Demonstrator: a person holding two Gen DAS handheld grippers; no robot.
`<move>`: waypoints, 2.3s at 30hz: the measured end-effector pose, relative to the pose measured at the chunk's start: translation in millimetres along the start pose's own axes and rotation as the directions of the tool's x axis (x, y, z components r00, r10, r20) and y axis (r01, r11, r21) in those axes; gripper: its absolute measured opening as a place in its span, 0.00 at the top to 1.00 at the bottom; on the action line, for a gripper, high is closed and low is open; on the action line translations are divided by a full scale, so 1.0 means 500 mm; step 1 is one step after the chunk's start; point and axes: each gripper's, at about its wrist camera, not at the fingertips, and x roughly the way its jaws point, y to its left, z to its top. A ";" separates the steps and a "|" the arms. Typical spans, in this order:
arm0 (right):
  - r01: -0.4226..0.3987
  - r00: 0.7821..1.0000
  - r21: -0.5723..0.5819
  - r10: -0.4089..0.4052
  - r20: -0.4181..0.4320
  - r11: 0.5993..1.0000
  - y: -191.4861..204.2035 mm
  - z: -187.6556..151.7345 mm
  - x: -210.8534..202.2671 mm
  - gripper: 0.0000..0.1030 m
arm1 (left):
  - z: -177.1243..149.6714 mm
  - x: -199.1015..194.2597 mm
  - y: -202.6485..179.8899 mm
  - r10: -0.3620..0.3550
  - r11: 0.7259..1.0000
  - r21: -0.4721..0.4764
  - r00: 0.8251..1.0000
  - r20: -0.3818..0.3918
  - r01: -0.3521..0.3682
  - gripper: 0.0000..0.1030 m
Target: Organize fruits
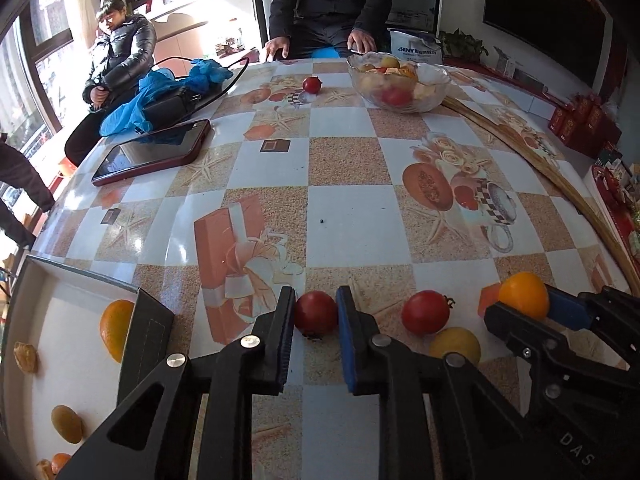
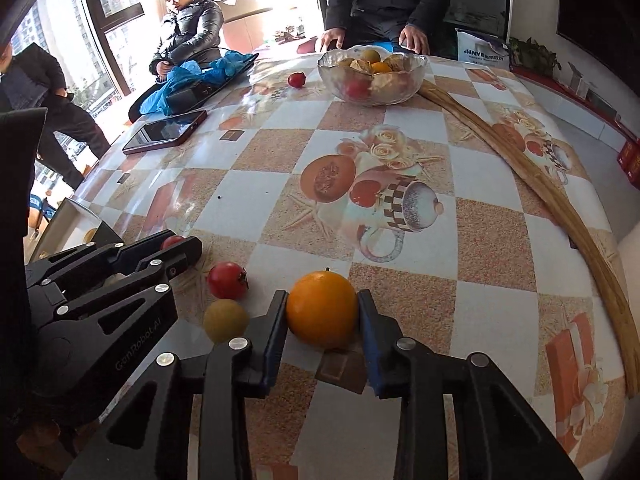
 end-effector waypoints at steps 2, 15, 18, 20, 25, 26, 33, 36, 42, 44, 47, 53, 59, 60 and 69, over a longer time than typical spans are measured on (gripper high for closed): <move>0.009 1.000 -0.005 -0.009 -0.002 1.000 -0.007 -0.020 -0.018 0.66 | -0.029 -0.020 0.006 0.006 1.000 -0.013 1.000 0.006 -0.006 0.78; 0.093 0.994 -0.027 -0.091 0.064 0.995 -0.018 -0.260 -0.170 0.66 | -0.254 -0.175 -0.007 0.004 1.000 -0.022 0.996 0.090 -0.002 0.46; 0.114 0.991 -0.059 -0.109 0.083 0.992 -0.009 -0.282 -0.181 0.60 | -0.256 -0.171 -0.002 -0.027 0.999 -0.040 0.996 0.085 0.030 0.22; 0.126 0.989 -0.049 -0.121 0.086 0.991 -0.011 -0.285 -0.183 0.23 | -0.250 -0.168 0.004 -0.036 0.998 -0.052 0.996 0.081 0.040 0.22; 0.142 0.987 -0.037 -0.138 0.081 0.989 -0.024 -0.284 -0.173 0.22 | -0.241 -0.157 0.002 -0.025 0.999 -0.030 0.997 0.076 0.028 0.22; 0.141 0.987 -0.034 -0.138 0.078 0.989 -0.025 -0.279 -0.171 0.22 | -0.239 -0.155 0.000 -0.021 0.999 -0.029 0.997 0.075 0.023 0.22; 0.130 0.991 -0.048 -0.129 0.026 0.990 -0.008 -0.237 -0.145 0.22 | -0.222 -0.138 -0.013 -0.019 1.000 -0.019 0.997 0.075 0.021 0.21; 0.128 0.991 -0.054 -0.126 0.038 0.990 0.000 -0.228 -0.130 0.14 | -0.223 -0.137 -0.012 -0.026 0.999 -0.020 0.997 0.078 0.028 0.19; 0.120 0.993 -0.060 -0.119 0.029 0.991 0.002 -0.231 -0.118 0.00 | -0.229 -0.138 -0.018 -0.034 0.999 -0.003 0.997 0.074 0.034 0.12; 0.119 0.993 -0.061 -0.118 0.030 0.991 0.003 -0.232 -0.119 0.00 | -0.229 -0.138 -0.019 -0.034 0.999 -0.002 0.997 0.072 0.035 0.11; 0.119 0.993 -0.060 -0.117 0.030 0.991 0.004 -0.232 -0.119 0.00 | -0.229 -0.137 -0.020 -0.032 0.999 -0.006 0.997 0.070 0.033 0.09; 0.119 0.993 -0.061 -0.118 0.030 0.991 0.003 -0.233 -0.119 0.00 | -0.231 -0.136 -0.019 -0.030 0.999 -0.010 0.997 0.067 0.031 0.08; 0.118 0.993 -0.059 -0.116 0.031 0.991 0.003 -0.233 -0.120 0.00 | -0.230 -0.134 -0.017 -0.027 0.999 -0.017 0.998 0.060 0.028 0.05; 0.118 0.993 -0.060 -0.117 0.031 0.991 0.004 -0.233 -0.120 0.00 | -0.231 -0.134 -0.016 -0.026 0.999 -0.018 0.998 0.059 0.028 0.05; 0.118 0.993 -0.060 -0.116 0.031 0.991 0.003 -0.234 -0.120 0.00 | -0.231 -0.133 -0.014 -0.023 0.999 -0.022 0.998 0.057 0.024 0.04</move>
